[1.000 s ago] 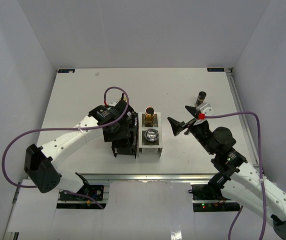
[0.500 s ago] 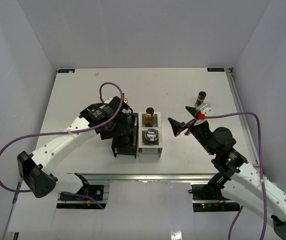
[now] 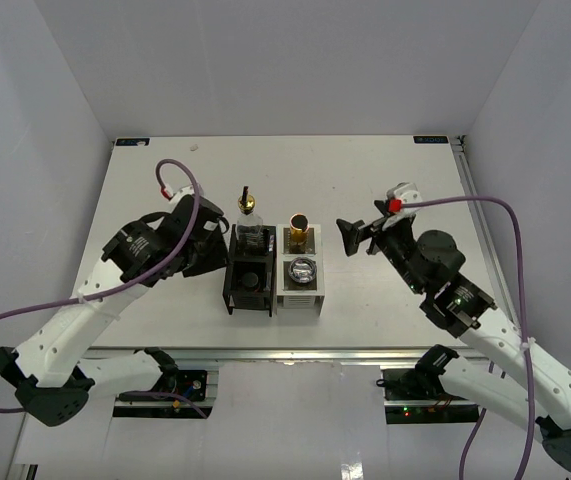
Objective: Organize the condiment bottles
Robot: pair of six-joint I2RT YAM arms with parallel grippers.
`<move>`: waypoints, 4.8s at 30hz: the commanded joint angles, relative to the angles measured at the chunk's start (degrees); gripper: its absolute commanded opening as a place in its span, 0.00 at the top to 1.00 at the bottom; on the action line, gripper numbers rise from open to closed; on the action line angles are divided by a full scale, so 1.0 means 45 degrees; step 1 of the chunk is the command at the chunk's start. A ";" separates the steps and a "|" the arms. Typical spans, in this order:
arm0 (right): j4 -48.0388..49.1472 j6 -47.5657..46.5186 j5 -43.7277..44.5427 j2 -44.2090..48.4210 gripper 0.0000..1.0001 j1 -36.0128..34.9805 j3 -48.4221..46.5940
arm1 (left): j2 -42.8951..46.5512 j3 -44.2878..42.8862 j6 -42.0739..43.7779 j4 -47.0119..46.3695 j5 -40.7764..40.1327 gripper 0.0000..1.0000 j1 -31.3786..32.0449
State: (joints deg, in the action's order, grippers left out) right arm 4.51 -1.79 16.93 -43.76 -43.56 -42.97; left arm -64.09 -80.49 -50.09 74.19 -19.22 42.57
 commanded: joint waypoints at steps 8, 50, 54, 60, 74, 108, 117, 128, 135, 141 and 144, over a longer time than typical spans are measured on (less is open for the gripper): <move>-0.1705 0.1941 0.0324 -0.2588 0.02 0.1176 -0.2267 | -0.0364 0.1962 0.2640 -0.2976 0.1703 1.00 -0.3895; -0.1847 0.2368 -0.3822 -0.8028 0.02 0.8527 -0.4614 | -0.0330 0.7783 0.2478 -0.8935 0.5351 1.00 -0.4422; -0.1732 0.2274 -0.3815 -0.8234 0.02 0.8547 -0.4488 | -0.0487 0.7974 0.2460 -0.9197 0.5455 1.00 -0.4416; -0.1656 0.2157 -0.3812 -0.8809 0.02 0.8547 -0.4688 | -0.0795 0.8140 0.2361 -0.9630 0.5736 1.00 -0.4402; -0.1964 0.1682 -0.2459 -1.1263 0.02 0.8665 -0.6380 | -0.1320 0.8472 0.2264 -1.0316 0.5811 1.00 -0.4246; -0.2944 0.1219 -0.1927 -1.2917 0.26 0.8762 -0.7351 | -0.2605 0.7144 0.2645 -0.9087 0.3549 0.02 -0.4394; -0.3003 0.1088 -0.1853 -1.2151 0.26 0.8757 -0.7114 | -0.3207 0.6408 0.2848 -0.9206 0.3466 0.31 -0.4826; -0.3711 0.0984 -0.2208 -1.2709 0.25 0.8751 -0.7734 | -0.4158 0.5404 0.3066 -0.9411 0.3991 1.00 -0.5047; -0.3604 0.1062 -0.2357 -1.2648 0.24 0.8742 -0.7504 | -0.5112 0.4688 0.3379 -1.0060 0.4822 1.00 -0.5047; -0.3526 0.1015 -0.2298 -1.2463 0.24 0.8742 -0.7389 | -0.6028 0.3698 0.3485 -1.0330 0.5429 1.00 -0.4898; -0.3555 0.1011 -0.2237 -1.2336 0.23 0.8742 -0.7418 | -0.6374 0.3462 0.3435 -1.0441 0.5588 1.00 -0.4705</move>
State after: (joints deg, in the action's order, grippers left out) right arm -12.32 3.40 6.90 -101.51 -4.47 -76.01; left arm -92.07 -62.31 -34.92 29.35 3.17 20.33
